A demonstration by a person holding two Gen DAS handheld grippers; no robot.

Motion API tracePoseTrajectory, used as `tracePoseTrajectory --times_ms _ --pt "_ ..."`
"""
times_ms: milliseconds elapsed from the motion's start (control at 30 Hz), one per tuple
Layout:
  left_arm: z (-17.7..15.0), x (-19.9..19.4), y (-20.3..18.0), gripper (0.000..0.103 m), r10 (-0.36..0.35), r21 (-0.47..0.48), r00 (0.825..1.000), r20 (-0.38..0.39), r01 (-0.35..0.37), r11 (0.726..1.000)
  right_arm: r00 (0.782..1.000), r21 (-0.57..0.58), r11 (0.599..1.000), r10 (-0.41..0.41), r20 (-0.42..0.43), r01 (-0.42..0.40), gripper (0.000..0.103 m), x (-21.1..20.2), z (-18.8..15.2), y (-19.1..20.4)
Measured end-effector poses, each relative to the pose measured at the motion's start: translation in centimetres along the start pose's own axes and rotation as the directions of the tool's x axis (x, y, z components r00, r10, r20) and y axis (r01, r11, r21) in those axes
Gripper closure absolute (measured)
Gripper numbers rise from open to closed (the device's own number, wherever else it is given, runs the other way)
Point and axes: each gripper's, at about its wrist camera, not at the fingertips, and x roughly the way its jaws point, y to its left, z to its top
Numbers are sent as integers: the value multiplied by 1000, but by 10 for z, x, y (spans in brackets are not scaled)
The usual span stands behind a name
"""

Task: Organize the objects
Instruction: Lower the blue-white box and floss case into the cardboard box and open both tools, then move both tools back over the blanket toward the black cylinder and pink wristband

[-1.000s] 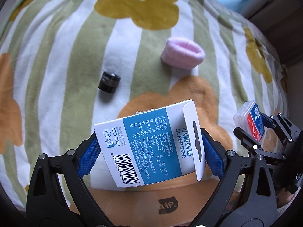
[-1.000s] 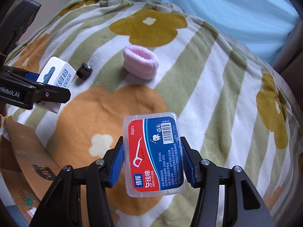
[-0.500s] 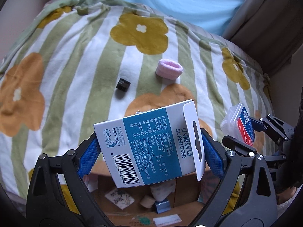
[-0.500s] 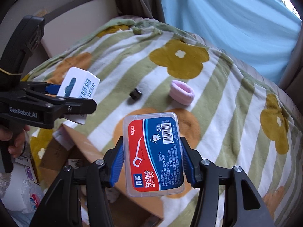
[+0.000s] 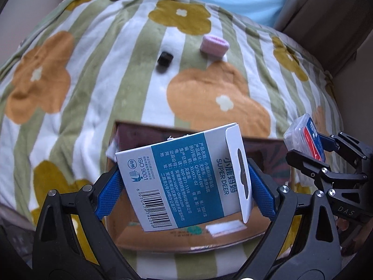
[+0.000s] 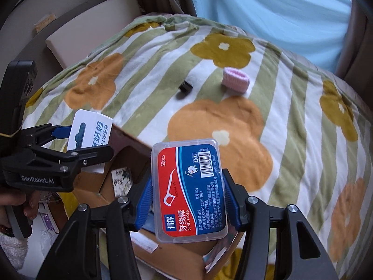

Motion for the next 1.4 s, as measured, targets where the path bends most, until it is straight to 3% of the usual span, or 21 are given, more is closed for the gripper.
tracePoseTrajectory --times_ms 367,600,633,1000,1033,1067,1133,1400 --pt "-65 44 6 8 32 -34 999 -40 -34 999 997 142 989 -26 -79 37 52 36 -60 -4" --pt "-65 53 10 8 66 -15 997 -42 -67 998 995 192 979 -53 -88 69 52 49 -70 -12" --pt "-63 55 8 8 137 -30 989 -47 -138 990 994 194 978 -55 -92 72 52 51 -70 -12" --pt "-50 54 0 7 151 20 987 -52 -150 989 995 233 971 -32 -93 53 52 56 -64 -14" --pt "-50 52 -2 0 161 29 986 -49 -159 987 996 247 968 -20 -82 40 46 55 -64 -15" --pt "-50 49 -3 0 173 40 984 -45 -172 984 997 255 966 -18 -70 36 31 53 -63 -16" --pt "-50 42 -5 0 179 59 983 -35 -177 982 997 255 965 -42 -58 55 18 50 -61 -16" --pt "-58 16 1 0 196 64 980 12 -197 978 997 275 959 -63 -55 75 17 35 -63 -21"
